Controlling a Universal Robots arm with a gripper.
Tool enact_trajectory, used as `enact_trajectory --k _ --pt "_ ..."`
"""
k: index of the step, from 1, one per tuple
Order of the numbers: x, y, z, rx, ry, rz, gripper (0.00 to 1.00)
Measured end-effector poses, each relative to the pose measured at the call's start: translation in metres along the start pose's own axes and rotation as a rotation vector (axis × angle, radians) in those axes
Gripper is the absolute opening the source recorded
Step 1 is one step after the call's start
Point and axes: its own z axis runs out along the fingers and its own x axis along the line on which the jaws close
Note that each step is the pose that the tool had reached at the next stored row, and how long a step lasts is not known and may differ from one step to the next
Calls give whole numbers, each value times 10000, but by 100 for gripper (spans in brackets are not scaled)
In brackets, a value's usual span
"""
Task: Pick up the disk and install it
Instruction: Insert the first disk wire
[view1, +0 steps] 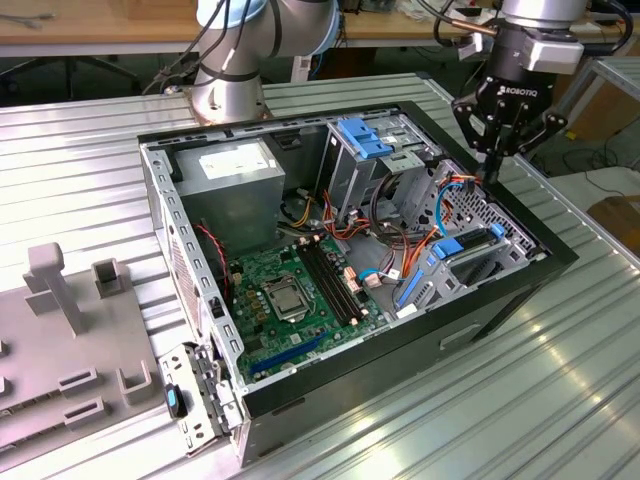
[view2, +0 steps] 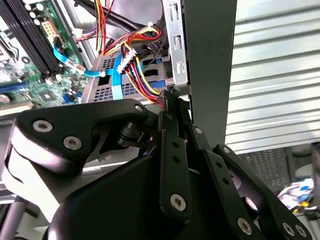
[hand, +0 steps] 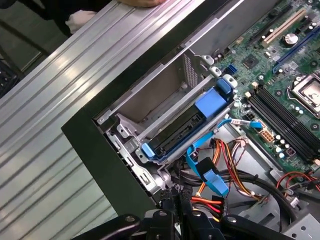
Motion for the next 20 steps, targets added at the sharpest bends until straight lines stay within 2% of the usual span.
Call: enact_trajectory --k 3,7,10,17,20 --pt "4 -7 7 -73 -67 360 16" --pt "47 -68 11 -75 -69 371 16" --pt "52 -76 11 -100 -89 495 16" --pt "50 -78 21 -359 -310 1729 16" --pt "49 -79 26 -550 -472 2636 16"
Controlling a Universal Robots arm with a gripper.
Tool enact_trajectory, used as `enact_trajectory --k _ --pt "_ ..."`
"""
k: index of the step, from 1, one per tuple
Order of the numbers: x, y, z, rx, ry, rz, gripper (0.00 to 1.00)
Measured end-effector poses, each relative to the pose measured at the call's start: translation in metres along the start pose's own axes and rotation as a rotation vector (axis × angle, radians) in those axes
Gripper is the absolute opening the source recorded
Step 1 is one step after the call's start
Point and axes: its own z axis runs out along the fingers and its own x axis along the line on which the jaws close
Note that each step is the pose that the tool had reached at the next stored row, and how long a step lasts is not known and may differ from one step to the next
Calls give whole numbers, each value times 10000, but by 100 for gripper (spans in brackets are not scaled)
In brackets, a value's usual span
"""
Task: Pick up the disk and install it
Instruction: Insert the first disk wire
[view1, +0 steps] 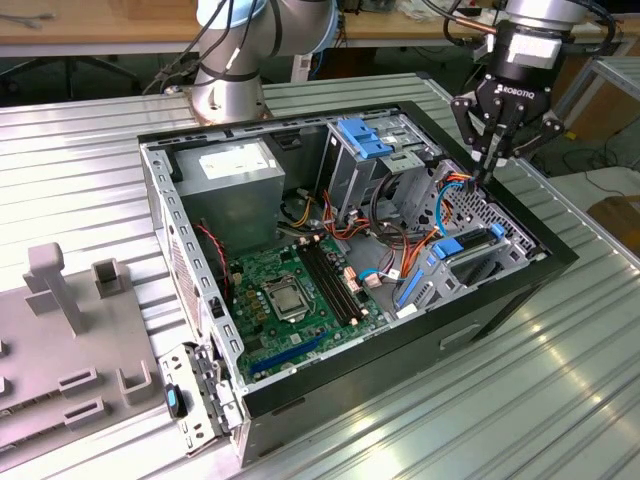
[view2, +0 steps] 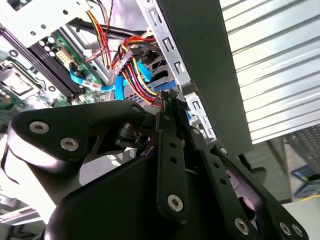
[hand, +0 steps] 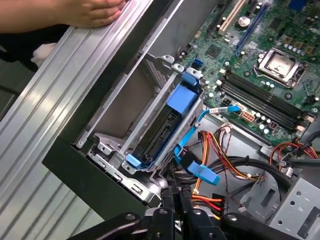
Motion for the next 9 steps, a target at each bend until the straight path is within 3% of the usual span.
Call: enact_trajectory --k 4,5,7,9 --pt "-1 -1 4 -172 -148 829 16" --pt "-1 0 4 -161 -173 976 16" --pt "-1 -1 5 62 -328 1033 16" --pt "-1 -1 5 235 -406 1063 16"
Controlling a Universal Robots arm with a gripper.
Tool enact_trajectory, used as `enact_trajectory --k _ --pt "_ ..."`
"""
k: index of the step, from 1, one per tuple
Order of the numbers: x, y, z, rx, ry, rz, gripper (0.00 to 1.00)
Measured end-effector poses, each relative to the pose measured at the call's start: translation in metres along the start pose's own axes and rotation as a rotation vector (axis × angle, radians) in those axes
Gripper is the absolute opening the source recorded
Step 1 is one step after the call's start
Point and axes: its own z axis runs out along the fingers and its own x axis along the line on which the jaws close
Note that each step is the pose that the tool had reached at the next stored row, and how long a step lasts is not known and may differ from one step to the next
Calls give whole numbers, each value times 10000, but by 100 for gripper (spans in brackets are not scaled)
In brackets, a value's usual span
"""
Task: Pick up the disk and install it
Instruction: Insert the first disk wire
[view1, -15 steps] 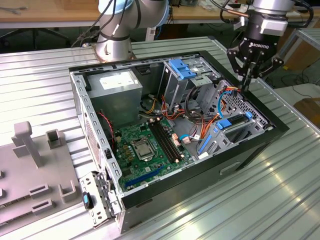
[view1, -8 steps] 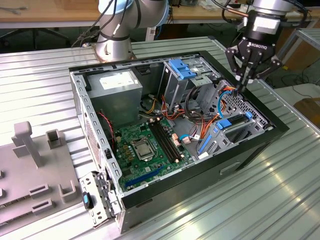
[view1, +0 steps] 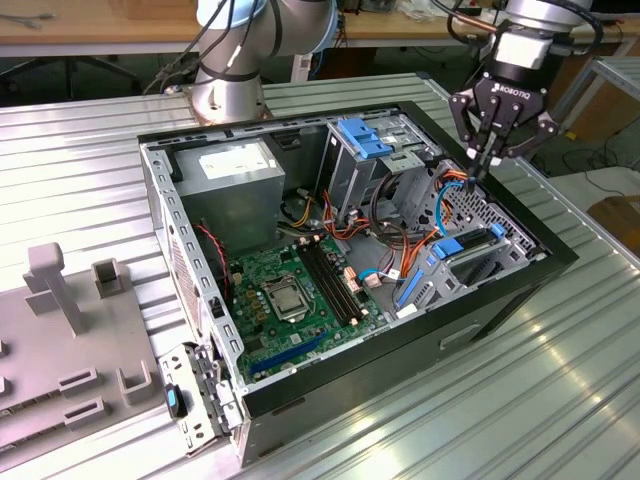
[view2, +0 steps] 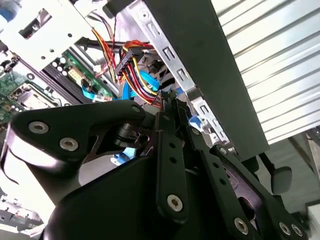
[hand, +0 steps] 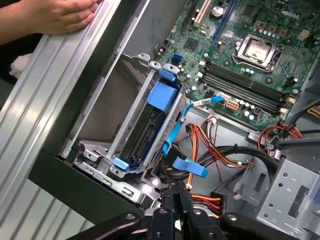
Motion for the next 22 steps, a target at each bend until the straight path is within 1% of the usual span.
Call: enact_trajectory --k 1,2,7,8,9,11,13,15,16,18,19,20,21,22 --pt "0 0 1 95 14 30 16" --pt "7 3 -2 134 35 44 16" --pt "27 15 -24 226 -17 56 16" --pt "34 19 -36 253 -21 61 16" --pt "44 25 -35 261 -22 64 16" --pt "87 46 -25 249 -29 133 16" --pt "147 76 -10 246 -37 162 16" --pt "168 87 -2 233 -56 251 16" --pt "167 86 7 176 -94 571 16" --pt "166 85 15 125 -129 853 16" --pt "165 83 23 75 -166 1132 16" --pt "164 83 26 41 -186 1319 16" --pt "163 83 27 44 -192 1421 16" --pt "164 83 28 155 -151 1470 16"
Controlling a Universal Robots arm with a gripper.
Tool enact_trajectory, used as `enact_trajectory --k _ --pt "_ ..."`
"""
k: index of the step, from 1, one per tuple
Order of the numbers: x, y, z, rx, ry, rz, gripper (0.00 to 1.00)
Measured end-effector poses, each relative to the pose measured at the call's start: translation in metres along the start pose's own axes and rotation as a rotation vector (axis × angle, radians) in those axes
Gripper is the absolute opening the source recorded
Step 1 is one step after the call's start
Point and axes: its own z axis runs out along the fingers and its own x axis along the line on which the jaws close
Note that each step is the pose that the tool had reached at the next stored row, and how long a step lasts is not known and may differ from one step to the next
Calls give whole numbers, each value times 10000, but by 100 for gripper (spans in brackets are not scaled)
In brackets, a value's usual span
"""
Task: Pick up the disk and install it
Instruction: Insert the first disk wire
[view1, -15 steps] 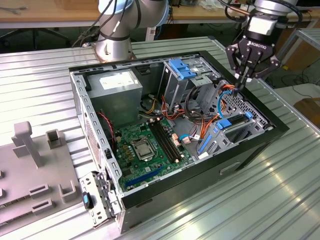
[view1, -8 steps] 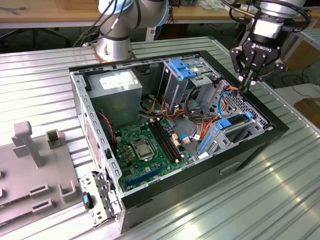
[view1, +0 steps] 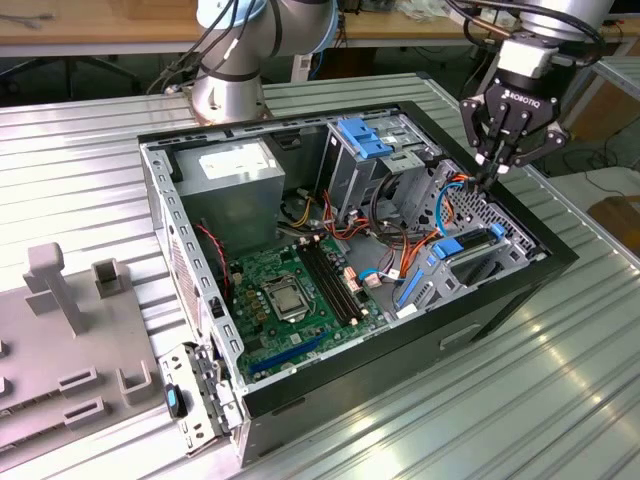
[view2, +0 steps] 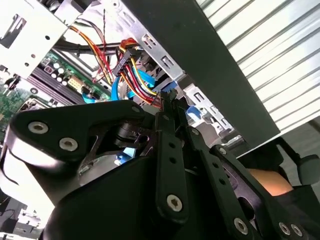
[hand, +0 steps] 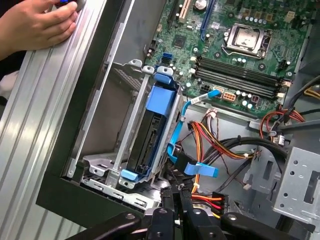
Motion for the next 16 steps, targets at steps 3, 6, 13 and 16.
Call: enact_trajectory --k 3,6,13,16 --pt "2 2 0 375 93 79 16" --pt "3 23 -1 581 65 115 16" --pt "24 53 -61 907 80 176 16" --pt "92 77 -46 910 72 176 16"
